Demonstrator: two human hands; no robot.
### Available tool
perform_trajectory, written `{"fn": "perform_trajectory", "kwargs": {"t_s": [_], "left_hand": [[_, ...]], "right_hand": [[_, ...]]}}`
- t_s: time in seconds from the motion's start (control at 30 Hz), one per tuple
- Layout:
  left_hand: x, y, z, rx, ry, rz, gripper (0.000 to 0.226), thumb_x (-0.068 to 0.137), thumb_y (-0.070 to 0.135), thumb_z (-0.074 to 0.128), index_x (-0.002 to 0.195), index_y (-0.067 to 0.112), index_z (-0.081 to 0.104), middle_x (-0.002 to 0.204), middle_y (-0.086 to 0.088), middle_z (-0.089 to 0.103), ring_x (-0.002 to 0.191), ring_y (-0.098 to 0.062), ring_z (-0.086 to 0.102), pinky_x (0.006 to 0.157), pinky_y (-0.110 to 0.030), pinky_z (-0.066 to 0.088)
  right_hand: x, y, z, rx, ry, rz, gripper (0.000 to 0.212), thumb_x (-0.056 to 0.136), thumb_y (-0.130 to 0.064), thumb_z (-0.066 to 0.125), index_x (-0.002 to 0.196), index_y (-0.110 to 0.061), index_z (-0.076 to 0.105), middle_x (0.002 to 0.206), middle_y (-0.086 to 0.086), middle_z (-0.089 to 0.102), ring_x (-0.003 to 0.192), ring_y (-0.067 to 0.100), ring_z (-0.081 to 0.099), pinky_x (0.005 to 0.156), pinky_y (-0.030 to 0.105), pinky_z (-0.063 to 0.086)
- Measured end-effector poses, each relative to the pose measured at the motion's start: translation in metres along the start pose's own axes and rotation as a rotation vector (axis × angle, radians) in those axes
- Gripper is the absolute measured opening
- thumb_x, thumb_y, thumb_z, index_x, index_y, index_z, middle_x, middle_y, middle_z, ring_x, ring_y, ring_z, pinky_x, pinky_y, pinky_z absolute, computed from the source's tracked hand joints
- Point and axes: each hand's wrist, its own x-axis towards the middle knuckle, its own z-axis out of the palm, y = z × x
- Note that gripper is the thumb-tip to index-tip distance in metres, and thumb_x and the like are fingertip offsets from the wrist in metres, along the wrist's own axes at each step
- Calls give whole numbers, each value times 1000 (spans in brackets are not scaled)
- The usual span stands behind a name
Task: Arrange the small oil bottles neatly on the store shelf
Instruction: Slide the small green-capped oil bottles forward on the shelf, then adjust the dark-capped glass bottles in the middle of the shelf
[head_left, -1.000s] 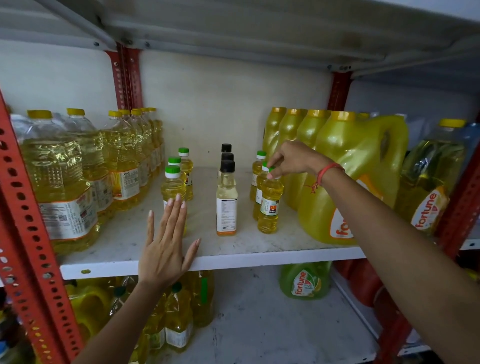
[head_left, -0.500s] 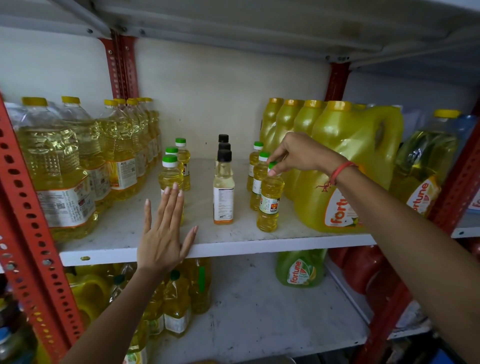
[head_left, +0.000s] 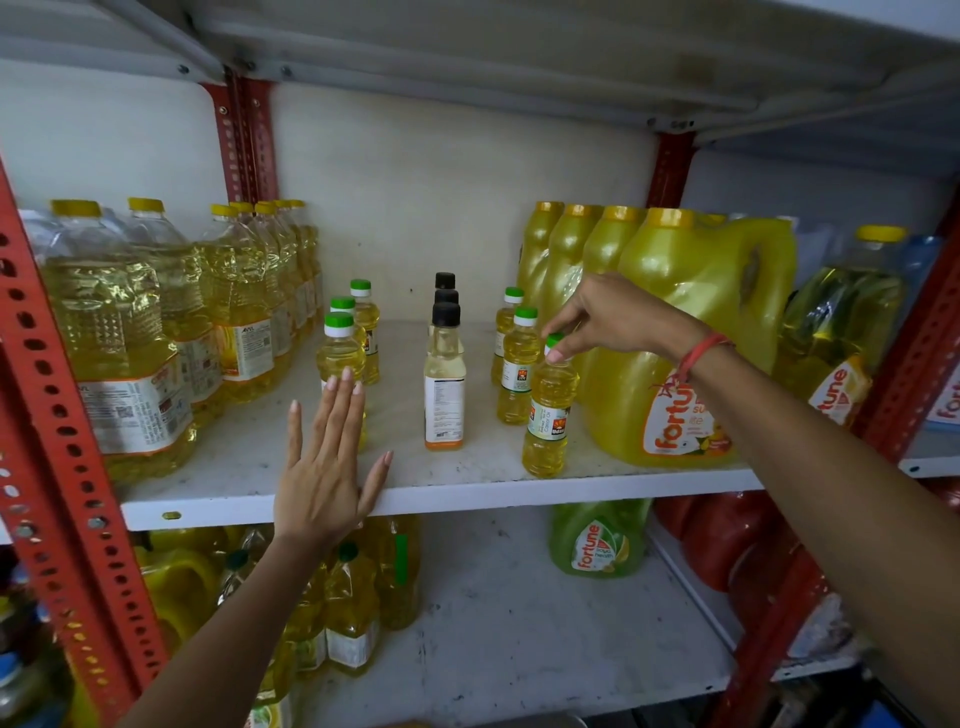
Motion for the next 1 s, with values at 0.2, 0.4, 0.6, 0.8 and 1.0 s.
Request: {"fn": "perform_trajectory", "kwargs": {"t_s": [0.2,0.4,0.6,0.8,1.0], "left_hand": [[-2,-1,-1,-9,4,-6,79,100,58,15,157,2,13,166,-14,10,154,-26,6,124,-47,-8],[-2,3,-2,-29,-6,-1,78,100,58,15,157,4,12,165,-14,10,153,-26,9,124,-45,-9],[0,4,-4,-26,-27,-2,78,100,59,14,157,6,12,165,-14,11,153,-26,9,124,-45,-9],[1,0,-6,-11,-34,-10,78,99,58,17,157,7,12,166,-14,10,154,-25,5,124,-45,-11],[-1,-1,-5,-11,-24,-15,79,99,60,16,157,6,14,165,-14,12,153,-26,8,124,-47,-7]], "right_hand": [[2,0,-1,-7,-13,44,45,68,-26,85,109,-11,75,93,7,78,86,14,69,57,-2,39],[5,-7,-7,-58,-80,69,48,68,-32,84,111,-13,74,100,5,77,96,13,66,77,19,48],[32,-49,-1,-5,126,-17,41,72,-35,81,105,-11,77,105,7,78,102,18,70,89,24,50],[71,-85,34,-46,165,26,51,77,-47,73,104,-4,73,102,18,72,100,33,65,85,40,55],[82,-90,42,-18,161,37,50,74,-46,77,96,-1,73,96,19,73,83,34,70,82,41,58]]}}
